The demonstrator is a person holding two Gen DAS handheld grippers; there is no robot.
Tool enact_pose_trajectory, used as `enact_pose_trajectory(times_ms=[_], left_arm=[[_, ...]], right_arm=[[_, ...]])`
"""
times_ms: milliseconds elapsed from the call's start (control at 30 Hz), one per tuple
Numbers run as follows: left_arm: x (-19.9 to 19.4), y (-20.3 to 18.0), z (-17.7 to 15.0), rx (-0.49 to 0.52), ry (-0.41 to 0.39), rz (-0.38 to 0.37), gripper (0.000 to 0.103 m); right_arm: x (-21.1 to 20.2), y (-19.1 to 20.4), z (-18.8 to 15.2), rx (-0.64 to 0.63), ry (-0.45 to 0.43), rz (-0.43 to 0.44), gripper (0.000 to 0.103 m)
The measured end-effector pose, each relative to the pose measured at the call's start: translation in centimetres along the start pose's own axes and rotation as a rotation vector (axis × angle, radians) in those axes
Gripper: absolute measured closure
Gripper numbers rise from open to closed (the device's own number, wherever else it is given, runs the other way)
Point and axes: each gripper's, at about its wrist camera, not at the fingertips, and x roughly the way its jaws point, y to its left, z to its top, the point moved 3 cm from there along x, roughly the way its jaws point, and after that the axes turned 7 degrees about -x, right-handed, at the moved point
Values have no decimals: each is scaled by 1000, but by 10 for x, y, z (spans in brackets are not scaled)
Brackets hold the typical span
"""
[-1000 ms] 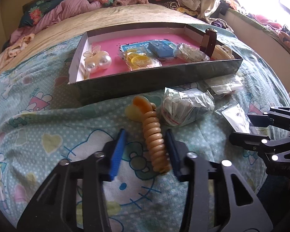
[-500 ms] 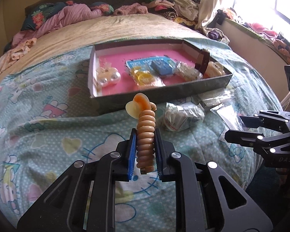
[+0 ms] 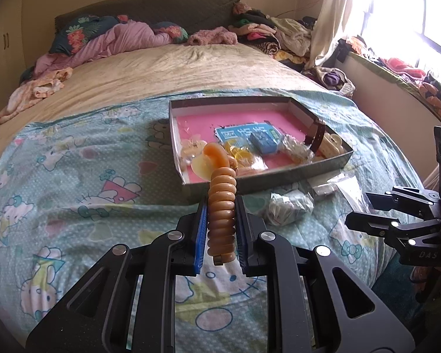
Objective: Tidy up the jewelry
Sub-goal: 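Lower the earring card into the pink box with the right tool while the left places the spiral tie there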
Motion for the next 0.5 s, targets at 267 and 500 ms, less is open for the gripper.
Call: enact_pose_trajectory(times_ms=[267, 500], left_arm=[[1, 1, 12, -27, -23, -16, 92], [8, -5, 23, -27, -38, -29, 92]], right_arm=[[-9, -2, 20, -5, -56, -16, 60], [-13, -8, 40, -27, -94, -48, 60]])
